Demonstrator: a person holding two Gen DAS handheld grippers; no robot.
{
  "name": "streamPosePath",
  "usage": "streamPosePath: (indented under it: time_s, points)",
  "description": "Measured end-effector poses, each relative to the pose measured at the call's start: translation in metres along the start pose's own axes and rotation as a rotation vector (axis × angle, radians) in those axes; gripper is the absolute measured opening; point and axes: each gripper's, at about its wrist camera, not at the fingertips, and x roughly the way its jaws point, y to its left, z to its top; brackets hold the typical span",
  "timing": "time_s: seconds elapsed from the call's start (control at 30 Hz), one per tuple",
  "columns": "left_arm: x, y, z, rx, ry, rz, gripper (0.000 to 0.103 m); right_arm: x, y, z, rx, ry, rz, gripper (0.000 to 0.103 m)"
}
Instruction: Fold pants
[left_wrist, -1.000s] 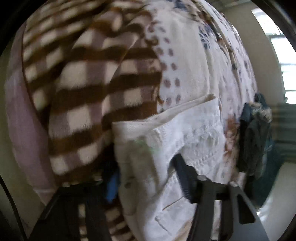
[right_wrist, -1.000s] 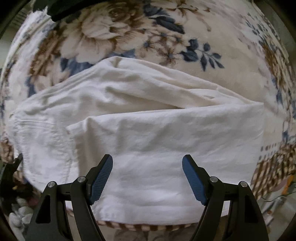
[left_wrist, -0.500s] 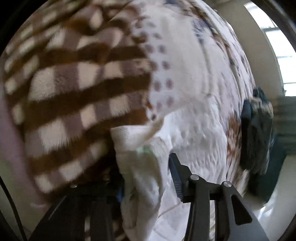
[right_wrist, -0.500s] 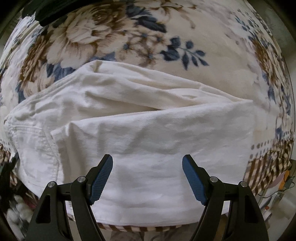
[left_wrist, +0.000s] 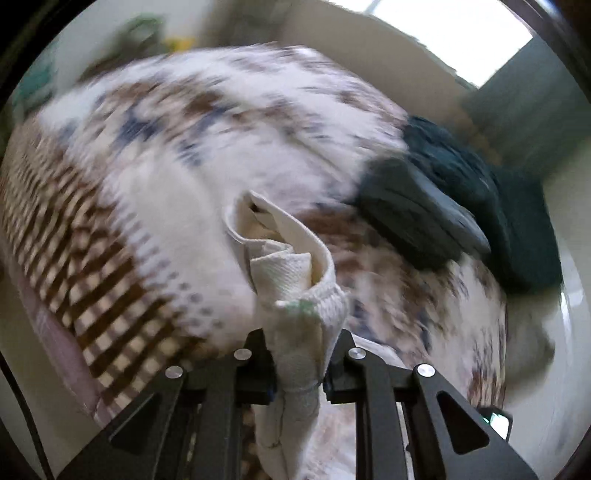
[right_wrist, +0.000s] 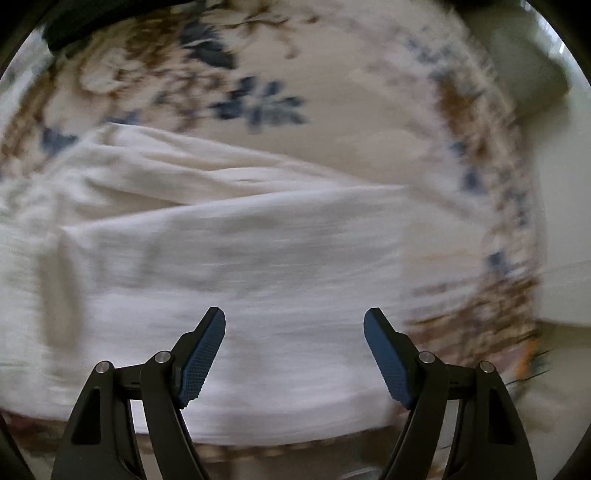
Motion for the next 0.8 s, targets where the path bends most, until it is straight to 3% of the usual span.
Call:
streamPosePath:
  time_s: [0.1, 0.23, 0.37, 0.43, 0.6, 0.8]
  points:
    - [-0.014, -0.057, -0.02, 0.144, 0.011, -0.009, 0.015, 0.006, -0.031, -0.006, 0.006, -0.005, -0.007, 0.08]
    - [-0.013, -0.122, -0.055, 0.278, 0.045, -0.034, 0.015, 0.02, -0.081, -0.018, 0.085, 0.012, 0.037, 0.08]
    - [-0.003, -0.176, -0.09, 0.382, 0.101, -0.067, 0.014, 0.027, -0.134, -0.026, 0.133, 0.007, 0.008, 0.08]
    - [0.011, -0.206, -0.117, 0.432, 0.151, -0.087, 0.014, 0.037, -0.169, -0.032, 0.18, 0.02, 0.008, 0.08]
    - [0.049, -0.253, -0.179, 0.532, 0.272, -0.097, 0.014, 0.075, -0.264, -0.052, 0.374, 0.078, 0.1, 0.08]
    - [0.112, -0.289, -0.253, 0.663, 0.403, -0.026, 0.015, 0.117, -0.336, -0.066, 0.531, 0.154, 0.143, 0.08]
